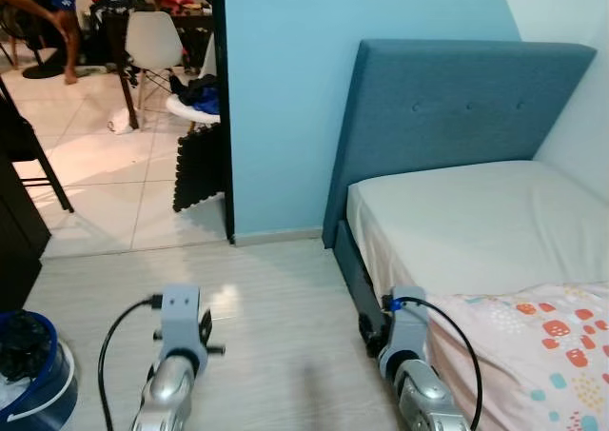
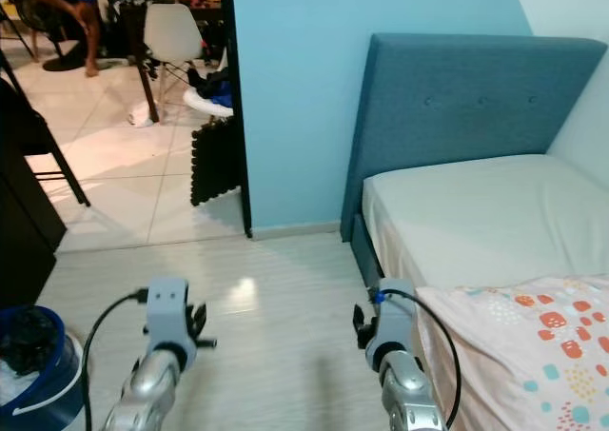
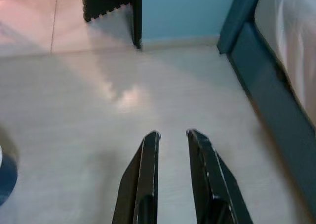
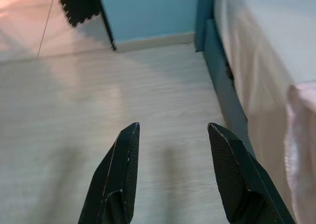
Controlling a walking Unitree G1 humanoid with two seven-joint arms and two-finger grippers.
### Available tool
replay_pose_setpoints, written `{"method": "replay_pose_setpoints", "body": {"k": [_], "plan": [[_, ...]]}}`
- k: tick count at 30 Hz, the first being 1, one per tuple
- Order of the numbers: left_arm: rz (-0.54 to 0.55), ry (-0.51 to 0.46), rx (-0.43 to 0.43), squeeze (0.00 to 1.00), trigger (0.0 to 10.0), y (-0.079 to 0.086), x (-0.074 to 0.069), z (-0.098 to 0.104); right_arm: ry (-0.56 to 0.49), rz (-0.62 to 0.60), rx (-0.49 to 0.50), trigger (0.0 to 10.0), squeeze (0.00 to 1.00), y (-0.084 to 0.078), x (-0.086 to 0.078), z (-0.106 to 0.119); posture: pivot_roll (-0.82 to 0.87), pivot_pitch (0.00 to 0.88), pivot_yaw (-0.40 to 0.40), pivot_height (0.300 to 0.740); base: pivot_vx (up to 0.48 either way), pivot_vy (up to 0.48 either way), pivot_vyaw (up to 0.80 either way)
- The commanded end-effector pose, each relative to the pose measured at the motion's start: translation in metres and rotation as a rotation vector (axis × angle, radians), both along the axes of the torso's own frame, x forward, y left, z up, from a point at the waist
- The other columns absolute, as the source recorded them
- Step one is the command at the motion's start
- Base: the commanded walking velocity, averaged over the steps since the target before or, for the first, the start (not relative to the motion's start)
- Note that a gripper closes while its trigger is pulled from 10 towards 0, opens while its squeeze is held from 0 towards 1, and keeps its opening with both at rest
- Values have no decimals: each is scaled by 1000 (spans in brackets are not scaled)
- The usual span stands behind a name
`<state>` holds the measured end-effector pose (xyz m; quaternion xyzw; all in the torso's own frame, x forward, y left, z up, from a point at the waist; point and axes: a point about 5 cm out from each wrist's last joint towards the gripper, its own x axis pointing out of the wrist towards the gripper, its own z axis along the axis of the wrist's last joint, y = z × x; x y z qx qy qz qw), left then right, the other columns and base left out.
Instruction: Clean up the room
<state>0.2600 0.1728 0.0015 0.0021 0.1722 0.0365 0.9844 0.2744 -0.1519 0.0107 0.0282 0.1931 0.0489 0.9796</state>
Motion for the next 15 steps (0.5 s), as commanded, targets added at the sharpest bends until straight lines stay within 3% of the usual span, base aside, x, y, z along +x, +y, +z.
{"method": "replay_pose_setpoints", "body": {"k": [1,4,8,15], "plan": [[28,-9,50,0,10000,5,0,3,-33,30,-29,10000,0,-1,7,6,35,0,-65,740,0,0,0],[38,-38,50,0,10000,4,5,9,-59,24,-23,10000,0,-4,12,12,24,0,-64,740,0,0,0],[13,-87,65,0,10000,0,30,24,-88,-55,-40,10000,0,-21,20,20,23,10,-98,740,0,0,0],[34,-112,-14,0,10000,3,32,33,-77,-67,-98,10000,0,-24,24,20,-11,0,-92,740,0,0,0]]}}
